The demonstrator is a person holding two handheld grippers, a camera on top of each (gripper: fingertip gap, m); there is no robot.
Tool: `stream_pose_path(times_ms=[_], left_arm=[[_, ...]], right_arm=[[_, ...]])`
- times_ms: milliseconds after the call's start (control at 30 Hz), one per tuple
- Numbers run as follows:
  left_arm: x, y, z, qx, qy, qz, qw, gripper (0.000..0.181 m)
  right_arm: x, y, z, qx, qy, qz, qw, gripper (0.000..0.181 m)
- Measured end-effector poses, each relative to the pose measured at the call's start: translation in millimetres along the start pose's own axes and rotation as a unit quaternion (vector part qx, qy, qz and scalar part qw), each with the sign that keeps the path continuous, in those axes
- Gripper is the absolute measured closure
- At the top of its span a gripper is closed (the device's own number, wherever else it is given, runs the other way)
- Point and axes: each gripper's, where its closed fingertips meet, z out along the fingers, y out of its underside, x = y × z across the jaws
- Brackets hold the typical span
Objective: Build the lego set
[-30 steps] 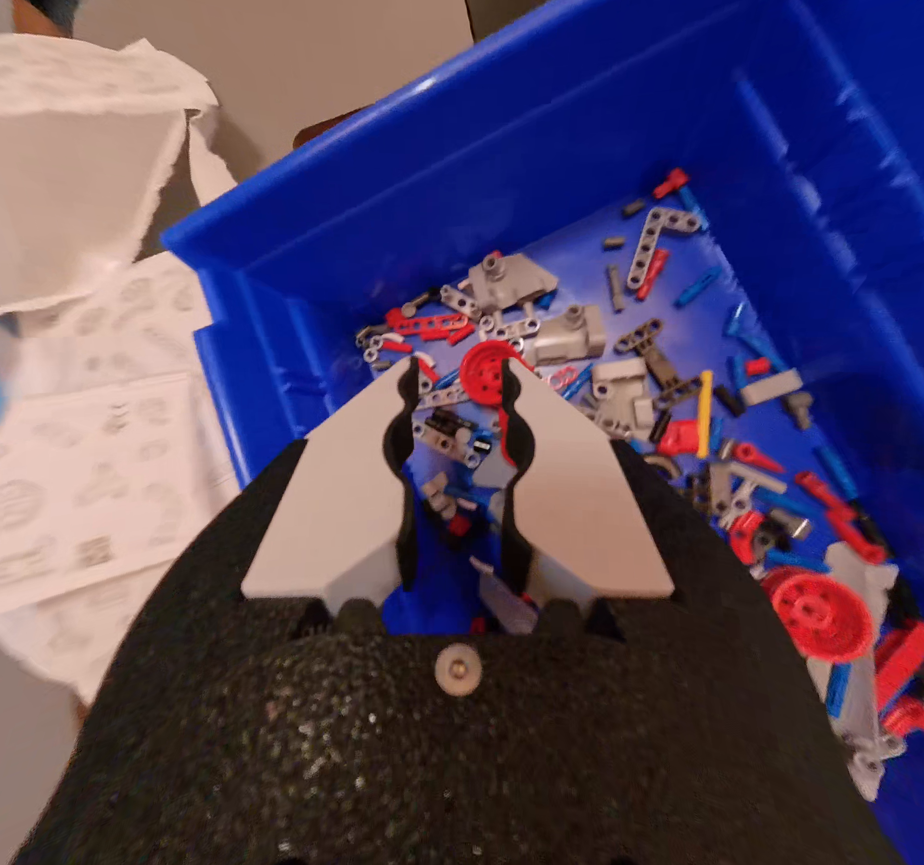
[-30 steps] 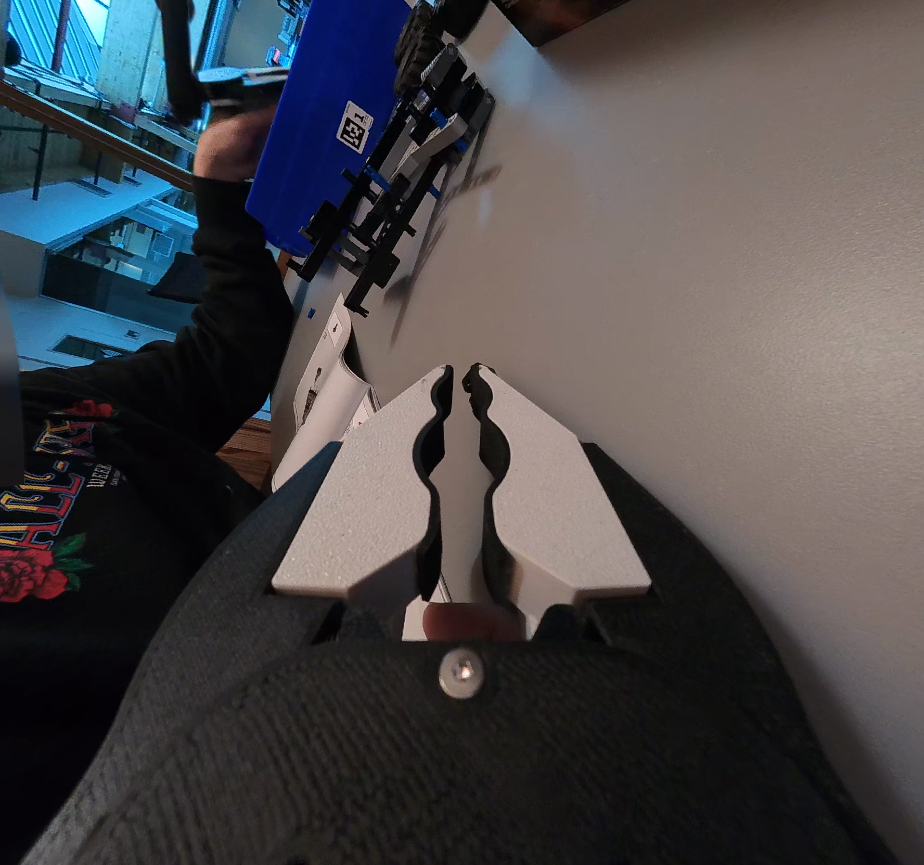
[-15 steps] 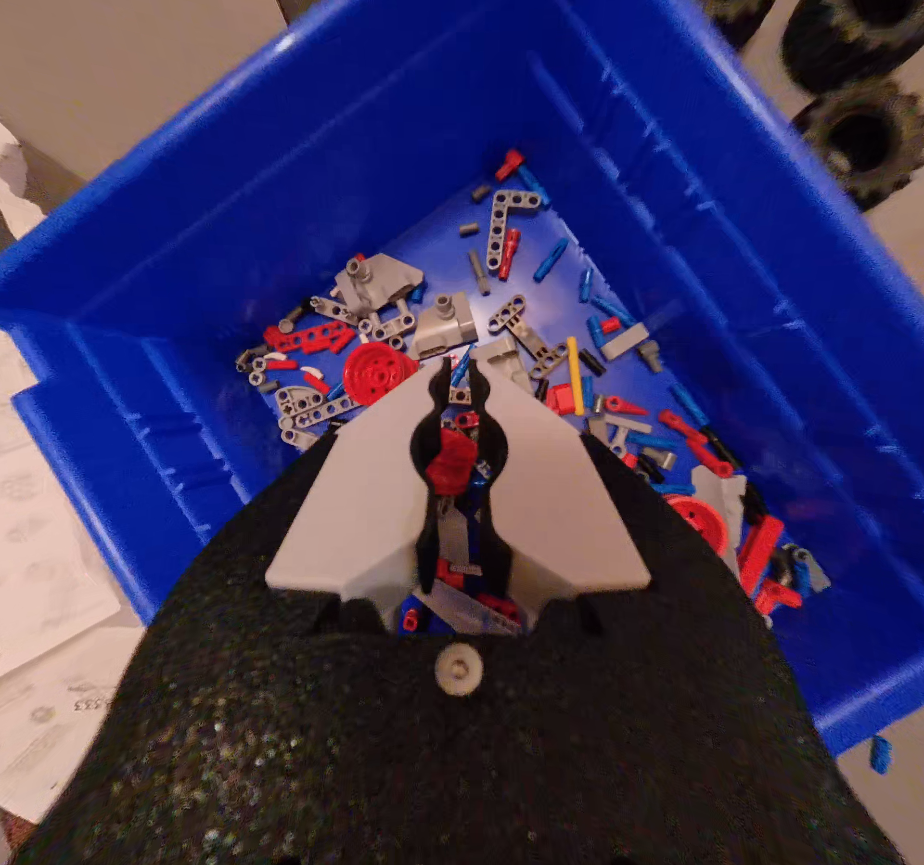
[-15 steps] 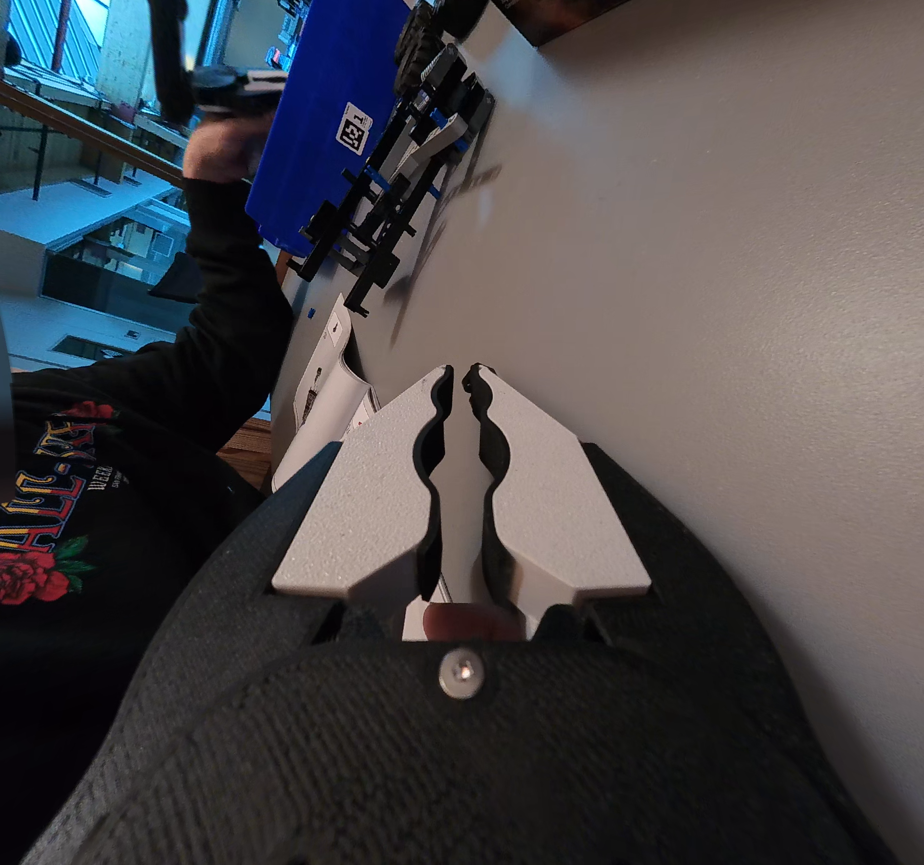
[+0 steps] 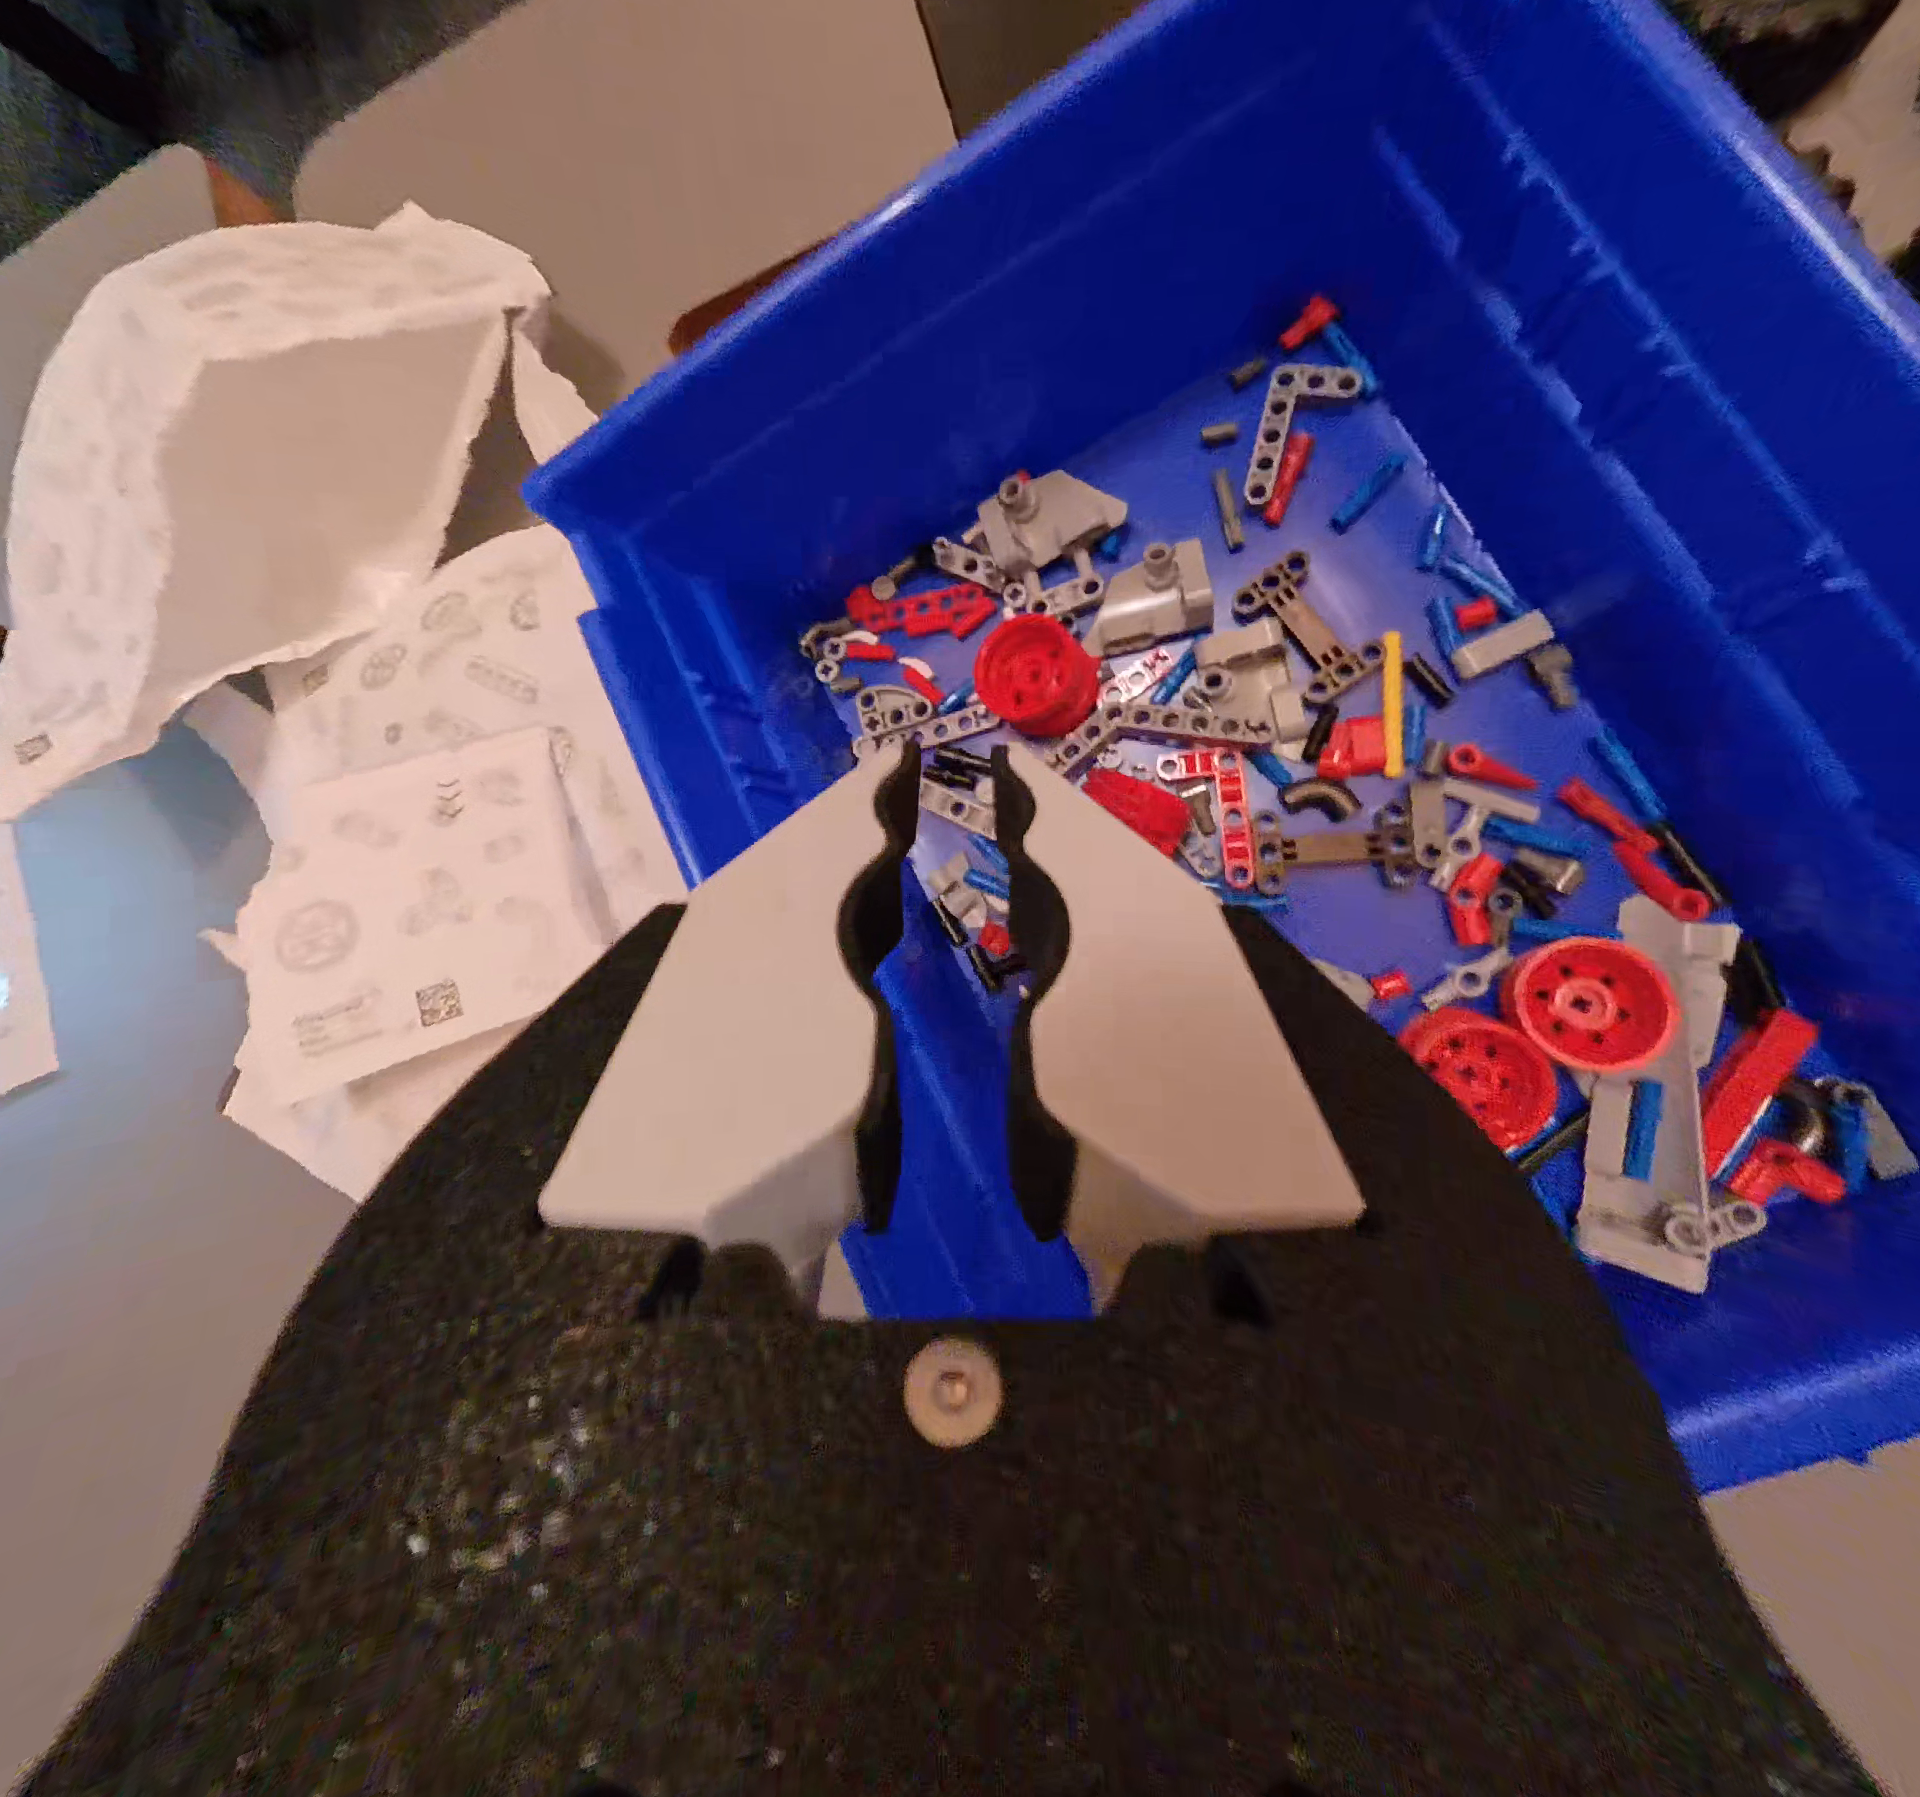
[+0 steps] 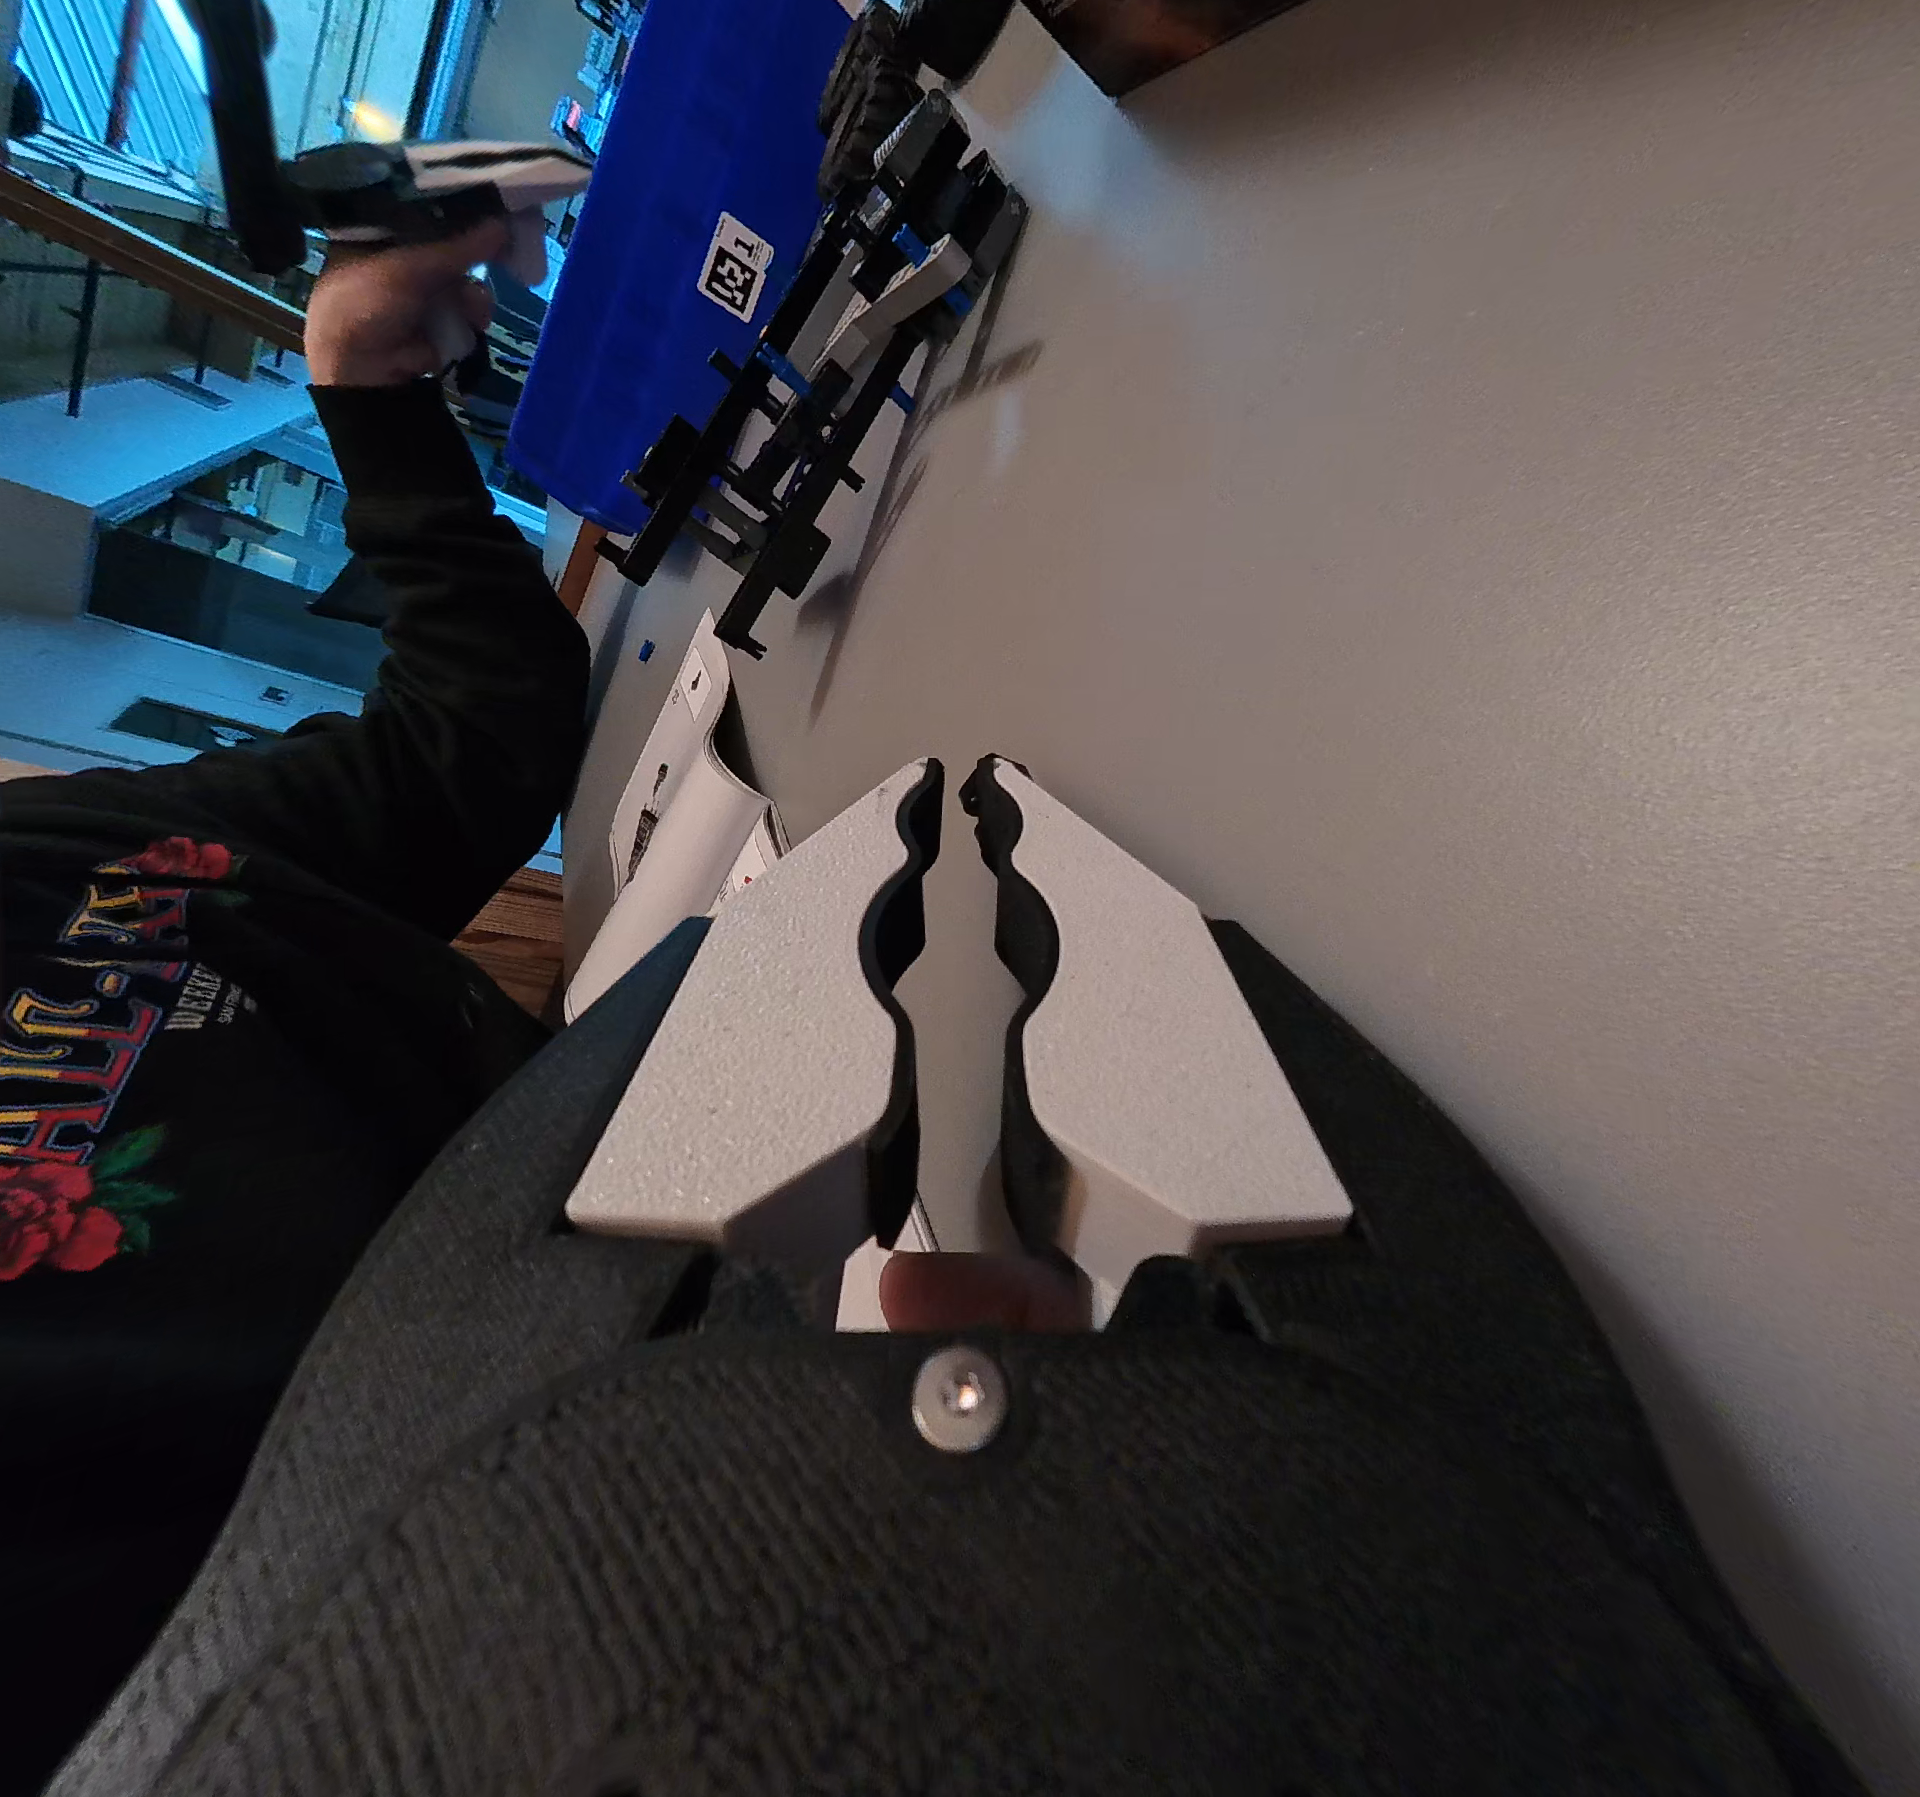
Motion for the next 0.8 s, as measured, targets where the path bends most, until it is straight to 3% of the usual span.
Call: stream_pose_path(times_ms=[167,300,433,533,700,800], left_arm=[[4,3,-1,-0.009,0.003,0.003,1.0,0.168],[3,-9,4,0.019,-0.006,-0.016,1.0,0.168],[7,-21,27,0.047,-0.007,-0.046,0.998,0.168],[4,-25,50,0.058,-0.023,-0.095,0.994,0.178],[-15,11,85,-0.035,-0.076,-0.168,0.982,0.176],[-16,23,92,-0.069,-0.108,-0.143,0.981,0.172]], right_arm=[[0,0,0,-0.001,0.001,-0.001,1.0,0.178],[0,0,0,-0.001,0.0,-0.001,1.0,0.178],[0,0,0,-0.001,0.002,0.0,1.0,0.178],[0,0,0,-0.001,0.002,0.0,1.0,0.178],[0,0,0,-0.001,0.002,0.0,1.0,0.179],[0,0,0,-0.001,0.001,0.0,1.0,0.178]])
